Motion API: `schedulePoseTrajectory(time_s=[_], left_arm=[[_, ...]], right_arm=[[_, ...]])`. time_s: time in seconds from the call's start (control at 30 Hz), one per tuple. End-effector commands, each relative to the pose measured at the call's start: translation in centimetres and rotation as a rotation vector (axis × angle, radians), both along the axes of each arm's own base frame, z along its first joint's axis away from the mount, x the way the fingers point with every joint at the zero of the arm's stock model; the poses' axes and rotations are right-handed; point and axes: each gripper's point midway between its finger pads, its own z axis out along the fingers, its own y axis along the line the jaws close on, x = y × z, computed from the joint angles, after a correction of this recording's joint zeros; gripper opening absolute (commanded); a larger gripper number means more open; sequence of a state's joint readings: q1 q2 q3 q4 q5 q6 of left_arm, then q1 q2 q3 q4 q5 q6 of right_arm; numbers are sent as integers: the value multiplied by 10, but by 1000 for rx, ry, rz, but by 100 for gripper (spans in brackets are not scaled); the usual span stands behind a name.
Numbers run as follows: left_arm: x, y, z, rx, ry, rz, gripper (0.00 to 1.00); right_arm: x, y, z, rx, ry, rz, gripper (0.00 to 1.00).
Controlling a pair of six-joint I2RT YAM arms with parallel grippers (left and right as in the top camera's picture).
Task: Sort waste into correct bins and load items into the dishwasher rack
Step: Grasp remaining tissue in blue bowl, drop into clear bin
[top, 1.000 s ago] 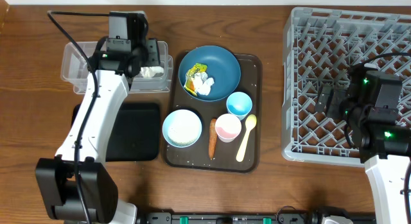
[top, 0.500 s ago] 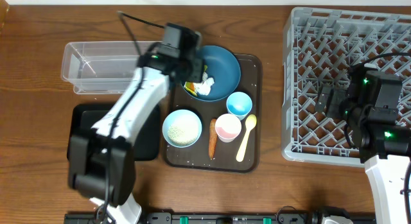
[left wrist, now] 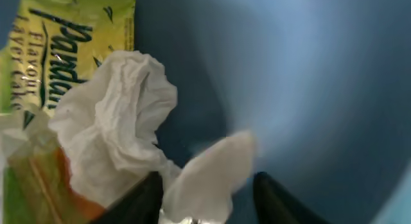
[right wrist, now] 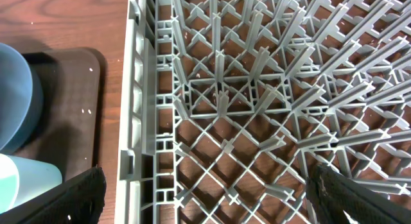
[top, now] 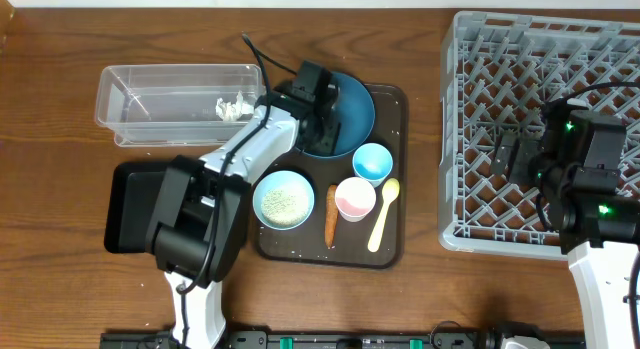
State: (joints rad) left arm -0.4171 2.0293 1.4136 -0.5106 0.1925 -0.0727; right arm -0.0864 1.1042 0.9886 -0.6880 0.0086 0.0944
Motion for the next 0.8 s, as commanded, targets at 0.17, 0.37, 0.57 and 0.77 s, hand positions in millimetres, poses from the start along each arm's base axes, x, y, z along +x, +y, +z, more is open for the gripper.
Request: schedulePoseTrajectory(time_s=[0.17,0.37,0.57,0.77], left_arm=[[12,10,12,53,-71,15,6],[20,11,84,-11,-220,30,6],[34,66,160,80,-431,186,6],[46,134,176,156,-474,348,6]], right_arm=[[3,6,10,-13,-20,28,99],[3,6,9,-13,-20,28,99],[3,6,9,-13,-19,28,99],[3,6,9,-13,-19,28,99]])
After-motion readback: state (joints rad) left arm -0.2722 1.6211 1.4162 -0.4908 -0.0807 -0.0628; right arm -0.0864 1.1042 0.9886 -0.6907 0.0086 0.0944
